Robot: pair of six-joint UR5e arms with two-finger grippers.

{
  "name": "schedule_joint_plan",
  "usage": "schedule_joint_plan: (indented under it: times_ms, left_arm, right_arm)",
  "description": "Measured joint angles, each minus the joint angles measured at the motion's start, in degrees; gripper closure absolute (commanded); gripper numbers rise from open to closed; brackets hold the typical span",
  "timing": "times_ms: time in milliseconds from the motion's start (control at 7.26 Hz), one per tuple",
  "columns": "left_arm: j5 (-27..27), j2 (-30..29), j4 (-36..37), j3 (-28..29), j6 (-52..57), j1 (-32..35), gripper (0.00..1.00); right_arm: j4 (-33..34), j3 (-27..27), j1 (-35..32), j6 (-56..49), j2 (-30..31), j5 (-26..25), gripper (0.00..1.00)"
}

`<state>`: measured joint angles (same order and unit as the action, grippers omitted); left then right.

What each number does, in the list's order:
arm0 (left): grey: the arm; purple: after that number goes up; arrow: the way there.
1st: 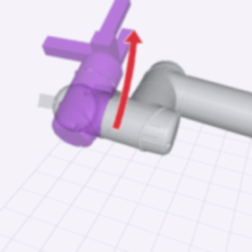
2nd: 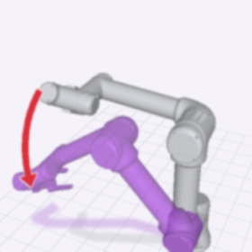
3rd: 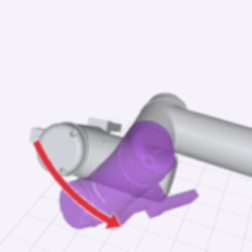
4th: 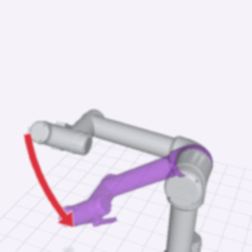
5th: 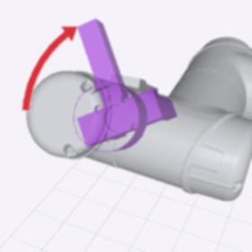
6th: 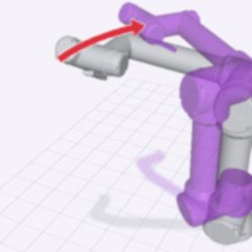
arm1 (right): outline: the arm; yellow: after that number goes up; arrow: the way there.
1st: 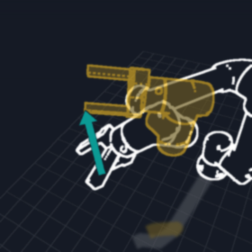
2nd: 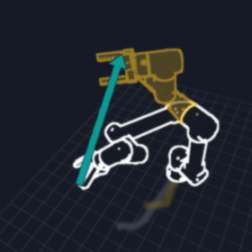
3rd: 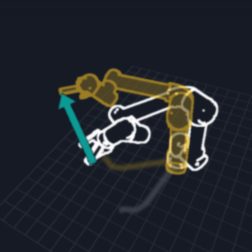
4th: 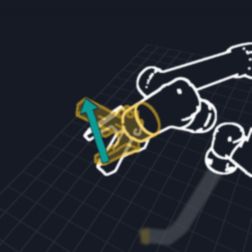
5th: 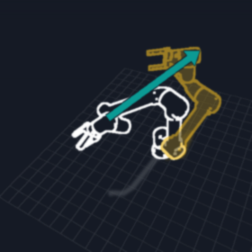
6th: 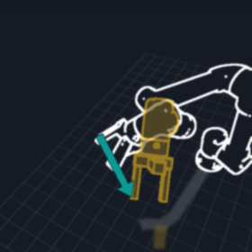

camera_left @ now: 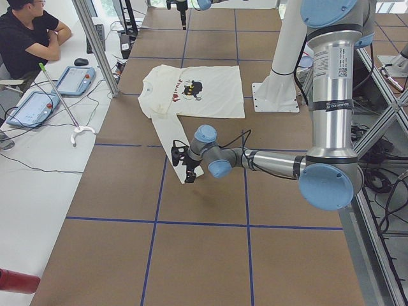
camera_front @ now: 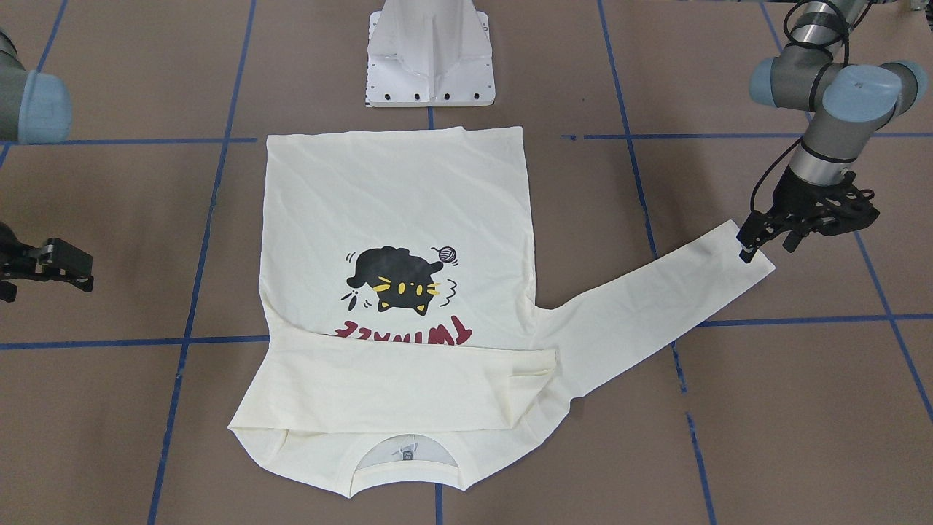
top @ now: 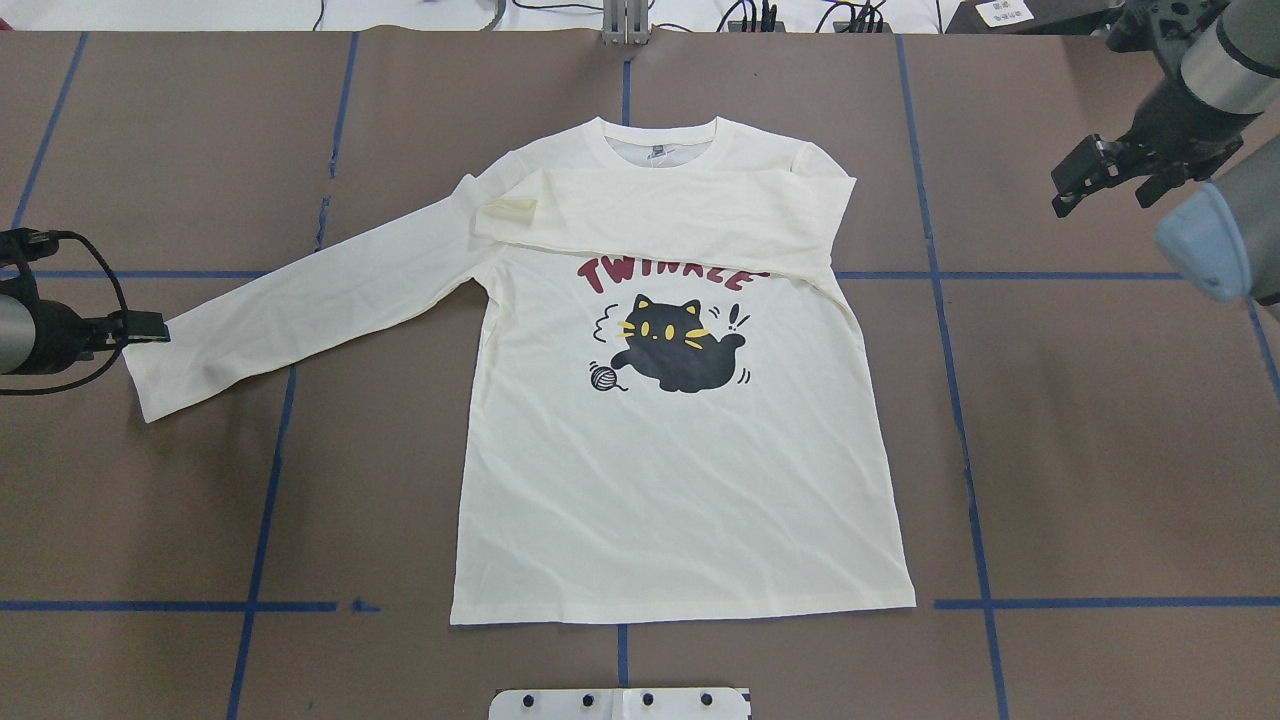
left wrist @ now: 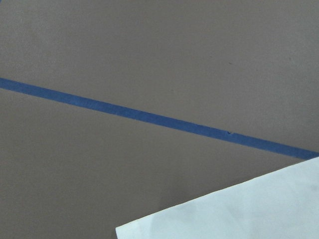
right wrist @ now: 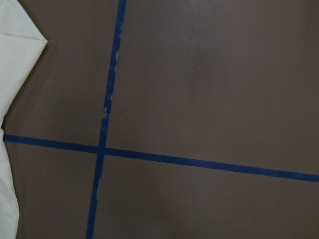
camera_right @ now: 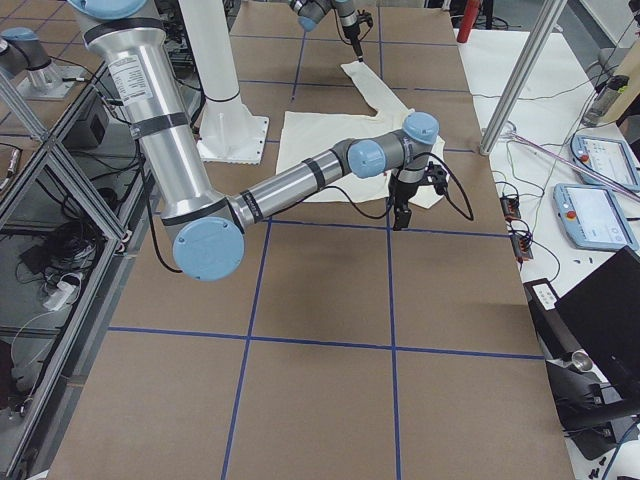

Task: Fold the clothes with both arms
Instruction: 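Release the sleeve and raise the right gripper away from the shirt, then grasp the cuff of the other sleeve with the left gripper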

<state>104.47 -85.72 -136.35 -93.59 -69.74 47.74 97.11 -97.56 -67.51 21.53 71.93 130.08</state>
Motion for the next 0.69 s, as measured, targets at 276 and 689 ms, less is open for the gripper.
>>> schedule_joint_plan:
  times_ms: [276,689]
  left_arm:
    - [-0.8,0.3,0.1,0.4,-0.1,-1.5,0.00]
    - [-1.8,0.4,0.3,0.5,-0.2,-2.9,0.12]
  right_arm:
    - [0.0,-0.1,-1.0,-1.9,1.6,0.2,0.00]
    - [0.0,-0.1,-1.1,-1.9,2.0,0.2,0.00]
